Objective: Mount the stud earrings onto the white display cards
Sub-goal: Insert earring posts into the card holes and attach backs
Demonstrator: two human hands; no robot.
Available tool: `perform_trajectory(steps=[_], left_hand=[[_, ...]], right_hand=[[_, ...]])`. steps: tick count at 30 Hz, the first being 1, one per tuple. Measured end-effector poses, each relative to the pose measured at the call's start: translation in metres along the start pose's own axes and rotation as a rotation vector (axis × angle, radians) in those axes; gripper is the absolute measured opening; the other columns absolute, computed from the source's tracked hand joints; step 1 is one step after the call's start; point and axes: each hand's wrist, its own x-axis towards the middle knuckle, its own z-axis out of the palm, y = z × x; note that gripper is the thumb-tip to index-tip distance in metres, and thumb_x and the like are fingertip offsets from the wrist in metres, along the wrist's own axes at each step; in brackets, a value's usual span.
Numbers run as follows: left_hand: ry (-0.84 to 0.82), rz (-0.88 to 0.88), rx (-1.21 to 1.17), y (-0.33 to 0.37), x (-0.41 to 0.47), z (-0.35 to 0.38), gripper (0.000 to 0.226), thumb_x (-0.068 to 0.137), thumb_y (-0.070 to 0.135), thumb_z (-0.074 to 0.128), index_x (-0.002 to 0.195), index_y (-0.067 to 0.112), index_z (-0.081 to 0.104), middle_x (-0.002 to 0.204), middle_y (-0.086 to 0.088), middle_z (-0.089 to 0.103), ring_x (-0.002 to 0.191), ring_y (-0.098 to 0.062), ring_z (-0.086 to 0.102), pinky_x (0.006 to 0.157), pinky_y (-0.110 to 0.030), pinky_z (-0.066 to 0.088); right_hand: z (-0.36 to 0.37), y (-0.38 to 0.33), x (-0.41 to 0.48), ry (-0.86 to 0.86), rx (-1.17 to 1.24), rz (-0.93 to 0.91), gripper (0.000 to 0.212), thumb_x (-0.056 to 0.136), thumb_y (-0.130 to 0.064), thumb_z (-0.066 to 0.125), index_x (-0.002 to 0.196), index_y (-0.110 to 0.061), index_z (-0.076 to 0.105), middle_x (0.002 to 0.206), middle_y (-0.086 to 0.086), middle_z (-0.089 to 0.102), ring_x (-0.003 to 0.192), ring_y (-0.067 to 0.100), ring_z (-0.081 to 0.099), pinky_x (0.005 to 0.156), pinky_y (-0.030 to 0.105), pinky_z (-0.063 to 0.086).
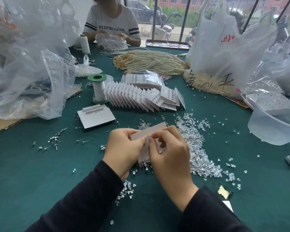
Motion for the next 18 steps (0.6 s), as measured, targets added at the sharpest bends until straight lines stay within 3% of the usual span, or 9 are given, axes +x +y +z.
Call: perform_trajectory(steps=[4,8,12,18], left_hand=[[0.054,0.107,-0.021,0.000,-0.006,0.007,0.020,0.078,0.000,0.066,0.068,0.017,0.066,0.064,0.001,0.068,0.052,-0.007,0.061,0.050,-0.018,0.051],[0.087,0.144,-0.111,-0.001,-0.013,0.012,0.022,0.078,0.000,0.065,0.066,0.018,0.066,0.057,0.006,0.069,0.054,-0.008,0.064,0.052,-0.020,0.053],[0.106,0.144,-0.164,-0.004,-0.015,0.015,0.026,0.079,-0.002,0.064,0.064,0.019,0.065,0.054,0.009,0.069,0.050,-0.005,0.062,0.048,-0.015,0.050],[0.066,0.167,-0.191,-0.005,-0.018,0.016,0.024,0.080,-0.002,0.063,0.068,0.018,0.068,0.063,0.004,0.072,0.059,-0.010,0.066,0.055,-0.020,0.053]], right_hand=[[0.003,-0.003,0.000,0.098,0.096,0.088,0.011,0.073,0.002,0.071,0.071,-0.007,0.064,0.073,-0.003,0.054,0.063,0.007,0.049,0.059,0.013,0.041],[0.004,-0.003,-0.001,0.147,0.106,0.042,0.008,0.074,0.003,0.069,0.073,-0.003,0.065,0.075,0.002,0.056,0.064,0.005,0.049,0.064,0.011,0.042],[0.005,-0.002,-0.002,0.181,0.083,-0.019,0.005,0.075,0.004,0.068,0.074,-0.001,0.066,0.077,0.005,0.057,0.067,0.010,0.052,0.065,0.018,0.046],[0.006,0.000,-0.002,0.210,0.065,-0.071,0.004,0.076,0.003,0.066,0.074,-0.001,0.067,0.076,0.008,0.059,0.066,0.016,0.055,0.062,0.028,0.050]])
